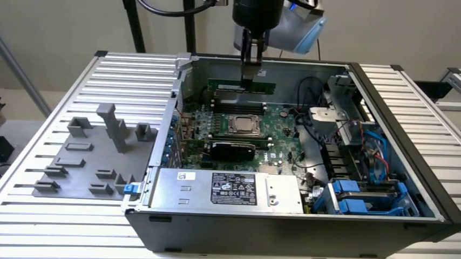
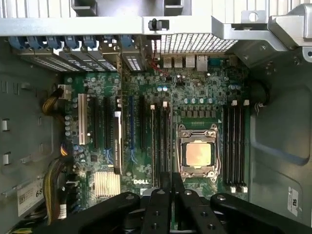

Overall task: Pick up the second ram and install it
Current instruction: 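Insert the second ram into the second slot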

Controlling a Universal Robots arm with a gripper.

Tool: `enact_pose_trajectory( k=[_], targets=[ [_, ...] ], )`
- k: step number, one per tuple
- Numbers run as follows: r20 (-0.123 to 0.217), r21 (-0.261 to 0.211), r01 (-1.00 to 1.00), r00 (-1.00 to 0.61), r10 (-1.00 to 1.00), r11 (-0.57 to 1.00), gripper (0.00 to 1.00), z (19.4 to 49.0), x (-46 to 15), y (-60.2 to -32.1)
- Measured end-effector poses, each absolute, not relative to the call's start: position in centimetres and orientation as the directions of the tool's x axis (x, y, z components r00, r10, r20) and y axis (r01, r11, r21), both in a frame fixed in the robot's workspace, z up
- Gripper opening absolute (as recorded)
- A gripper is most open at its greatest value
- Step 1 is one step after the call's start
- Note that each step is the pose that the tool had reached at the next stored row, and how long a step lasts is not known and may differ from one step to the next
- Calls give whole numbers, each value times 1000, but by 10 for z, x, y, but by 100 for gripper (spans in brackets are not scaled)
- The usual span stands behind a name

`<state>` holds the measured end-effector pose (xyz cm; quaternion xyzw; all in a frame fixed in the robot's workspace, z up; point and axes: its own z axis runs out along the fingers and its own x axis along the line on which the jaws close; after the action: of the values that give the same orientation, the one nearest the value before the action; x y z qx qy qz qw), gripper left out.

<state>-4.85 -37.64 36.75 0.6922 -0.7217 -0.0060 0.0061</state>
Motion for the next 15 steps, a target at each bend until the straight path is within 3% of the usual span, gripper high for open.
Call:
enact_pose_trajectory(
  k=[15],
  targets=[
    [1, 17, -999, -42, -999, 42, 0, 358, -44, -371]
  ],
)
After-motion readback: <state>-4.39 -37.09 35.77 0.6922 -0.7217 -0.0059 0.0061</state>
